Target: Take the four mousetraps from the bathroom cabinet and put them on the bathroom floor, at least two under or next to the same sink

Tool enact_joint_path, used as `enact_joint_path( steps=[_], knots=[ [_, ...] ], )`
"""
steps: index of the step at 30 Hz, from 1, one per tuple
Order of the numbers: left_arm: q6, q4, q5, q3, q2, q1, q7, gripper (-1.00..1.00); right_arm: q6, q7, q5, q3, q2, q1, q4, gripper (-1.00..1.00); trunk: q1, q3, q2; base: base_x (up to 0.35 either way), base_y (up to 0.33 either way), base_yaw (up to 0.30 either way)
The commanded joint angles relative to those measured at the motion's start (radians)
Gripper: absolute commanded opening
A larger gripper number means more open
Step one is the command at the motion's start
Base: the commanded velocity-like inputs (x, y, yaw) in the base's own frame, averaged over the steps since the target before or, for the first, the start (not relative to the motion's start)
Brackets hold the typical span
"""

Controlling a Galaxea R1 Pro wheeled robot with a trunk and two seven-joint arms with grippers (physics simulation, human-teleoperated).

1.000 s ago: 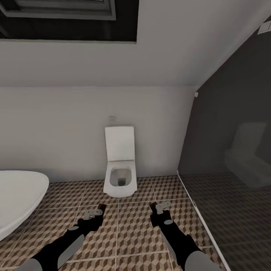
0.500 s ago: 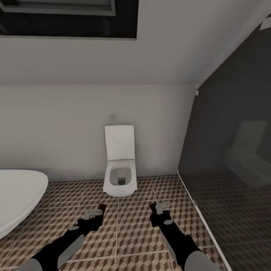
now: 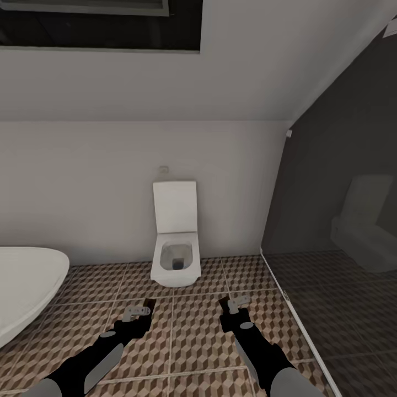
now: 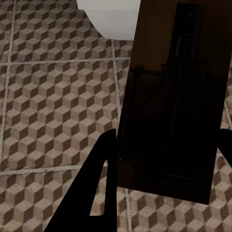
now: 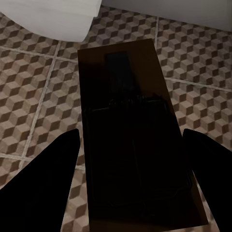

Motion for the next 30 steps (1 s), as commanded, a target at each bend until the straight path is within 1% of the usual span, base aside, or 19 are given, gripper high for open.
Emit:
enact_joint_path(
  steps=[1,26,28,30],
  knots=[
    [0.002,-0.003,0.005,-0.007,0.002,-0.001,0.012,-1.0,0.009,-0.005,0.01,0.004,0.0,0.0,-0.002,-1.0,0.004,-0.004,-0.008,0.0,0.0,0.0],
    [0.002,0.0,0.005,-0.007,0.001,-0.001,0.012,-1.0,0.003,-0.004,0.01,0.007,0.001,0.0,-0.005,-1.0,0.1,-0.083,-0.183,0.0,0.0,0.0],
    [0.002,0.0,0.005,-0.007,0.002,-0.001,0.012,-1.0,0.002,-0.004,0.01,0.009,0.001,0.0,-0.01,-1.0,0.108,-0.089,-0.197,0.0,0.0,0.0],
    [0.002,0.0,0.005,-0.007,0.002,-0.001,0.012,-1.0,0.002,-0.006,0.01,0.022,0.001,0.0,-0.015,-1.0,0.115,-0.095,-0.211,0.0,0.0,0.0]
  ],
)
